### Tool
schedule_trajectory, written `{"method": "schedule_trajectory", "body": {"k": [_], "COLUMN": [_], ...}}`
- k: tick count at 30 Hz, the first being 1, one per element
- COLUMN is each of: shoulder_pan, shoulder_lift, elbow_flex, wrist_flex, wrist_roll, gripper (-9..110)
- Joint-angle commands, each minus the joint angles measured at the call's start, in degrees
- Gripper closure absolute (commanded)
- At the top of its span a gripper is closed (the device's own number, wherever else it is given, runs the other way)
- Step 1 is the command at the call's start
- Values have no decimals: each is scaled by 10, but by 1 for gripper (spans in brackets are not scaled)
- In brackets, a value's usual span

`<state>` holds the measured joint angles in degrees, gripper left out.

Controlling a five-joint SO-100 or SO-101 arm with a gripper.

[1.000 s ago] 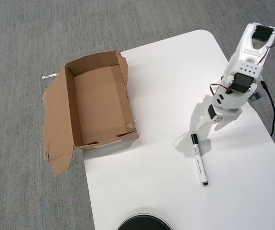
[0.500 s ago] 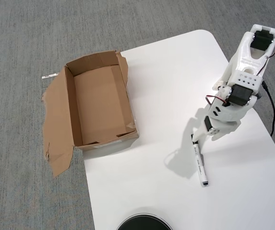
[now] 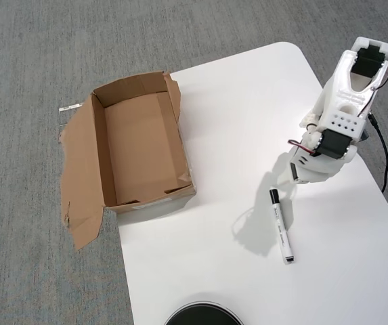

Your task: Grasp a pen and put it in the box.

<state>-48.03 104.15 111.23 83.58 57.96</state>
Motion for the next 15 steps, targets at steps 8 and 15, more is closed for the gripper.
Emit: {"method": "schedule_trajectory", "body": {"k": [8,15], "shoulder_pan": [-3,-3], "shoulder_lift": [-90,-92], "elbow_flex": [-125,-124], "wrist_flex": [18,16], "wrist_roll": [-4,-3], "gripper": [77,77]}}
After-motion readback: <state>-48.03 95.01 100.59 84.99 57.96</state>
